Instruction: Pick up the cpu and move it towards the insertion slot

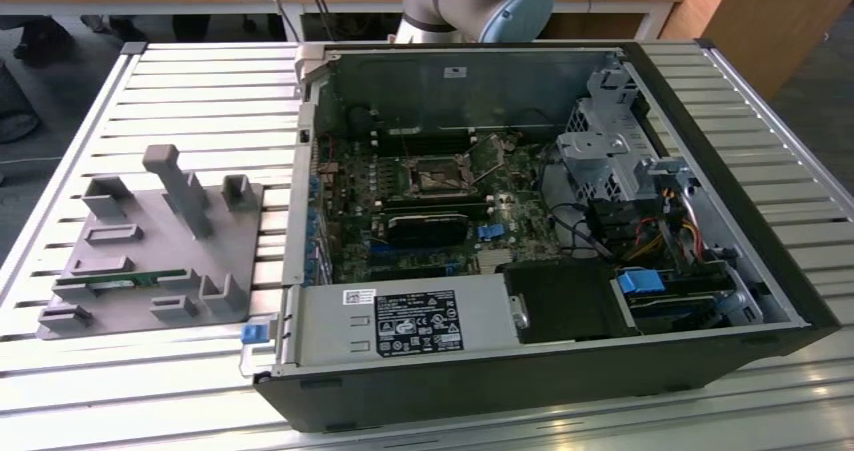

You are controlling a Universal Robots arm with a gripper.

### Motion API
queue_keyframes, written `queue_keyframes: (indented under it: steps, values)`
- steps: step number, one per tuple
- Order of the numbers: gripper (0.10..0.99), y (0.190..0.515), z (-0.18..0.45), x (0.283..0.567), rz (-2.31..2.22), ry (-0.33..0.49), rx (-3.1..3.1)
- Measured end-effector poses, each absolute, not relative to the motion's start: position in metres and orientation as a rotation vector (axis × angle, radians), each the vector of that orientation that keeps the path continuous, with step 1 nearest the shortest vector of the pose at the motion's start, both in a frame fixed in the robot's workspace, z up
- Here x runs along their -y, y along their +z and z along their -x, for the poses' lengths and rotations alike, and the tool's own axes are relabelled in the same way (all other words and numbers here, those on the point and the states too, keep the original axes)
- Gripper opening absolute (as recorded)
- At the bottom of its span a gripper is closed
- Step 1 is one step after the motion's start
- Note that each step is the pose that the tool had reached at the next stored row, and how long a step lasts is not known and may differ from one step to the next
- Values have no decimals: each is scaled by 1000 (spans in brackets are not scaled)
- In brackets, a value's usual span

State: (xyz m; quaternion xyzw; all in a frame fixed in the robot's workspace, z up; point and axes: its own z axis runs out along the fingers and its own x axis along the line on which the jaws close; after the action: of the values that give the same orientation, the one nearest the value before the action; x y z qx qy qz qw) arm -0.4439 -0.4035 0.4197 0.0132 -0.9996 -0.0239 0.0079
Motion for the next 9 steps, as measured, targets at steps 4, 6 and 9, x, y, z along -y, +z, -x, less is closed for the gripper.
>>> queue_keyframes:
  steps: [4, 6, 9]
  values:
    - [545, 420, 436, 404, -41, -74, 3123]
    - [545, 420, 431, 404, -41, -74, 3122]
    - [545, 420, 423, 404, -41, -74, 3122]
